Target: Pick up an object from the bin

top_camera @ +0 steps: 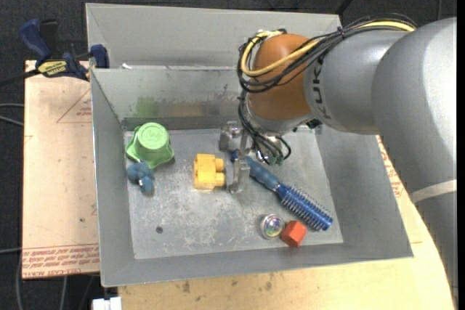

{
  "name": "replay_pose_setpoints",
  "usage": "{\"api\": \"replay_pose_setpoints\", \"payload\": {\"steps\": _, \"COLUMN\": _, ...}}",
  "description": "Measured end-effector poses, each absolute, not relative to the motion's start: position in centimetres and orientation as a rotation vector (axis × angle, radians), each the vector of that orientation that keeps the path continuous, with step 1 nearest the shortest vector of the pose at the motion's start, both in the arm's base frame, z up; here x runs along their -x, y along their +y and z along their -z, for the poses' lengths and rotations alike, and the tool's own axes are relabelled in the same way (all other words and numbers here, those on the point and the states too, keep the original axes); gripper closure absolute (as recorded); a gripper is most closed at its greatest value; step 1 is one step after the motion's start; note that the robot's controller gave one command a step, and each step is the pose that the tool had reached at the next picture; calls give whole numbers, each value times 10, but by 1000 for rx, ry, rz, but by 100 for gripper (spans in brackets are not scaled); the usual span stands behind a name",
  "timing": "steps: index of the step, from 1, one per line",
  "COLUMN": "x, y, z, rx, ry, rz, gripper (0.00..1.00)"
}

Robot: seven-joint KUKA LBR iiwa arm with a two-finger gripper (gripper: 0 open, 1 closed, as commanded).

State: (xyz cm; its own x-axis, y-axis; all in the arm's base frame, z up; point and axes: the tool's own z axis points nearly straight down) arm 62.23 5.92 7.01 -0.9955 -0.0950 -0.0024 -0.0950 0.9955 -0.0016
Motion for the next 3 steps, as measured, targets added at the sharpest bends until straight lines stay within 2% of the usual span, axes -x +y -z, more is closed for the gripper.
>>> {"api": "replay_pose_setpoints", "payload": {"steps": 1, "x": -607, "y": 138, "z": -70, "rx": -362, "ry": 3120, "rz": -7, "gripper": 0}}
{"api": "replay_pose_setpoints", "payload": {"steps": 2, "x": -608, "y": 135, "z": -71, "rx": -367, "ry": 3118, "rz": -4, "gripper": 100}}
{"api": "replay_pose_setpoints", "payload": {"steps": 3, "x": -597, "y": 129, "z": -166, "rx": -277, "ry": 3120, "rz": -5, "gripper": 100}}
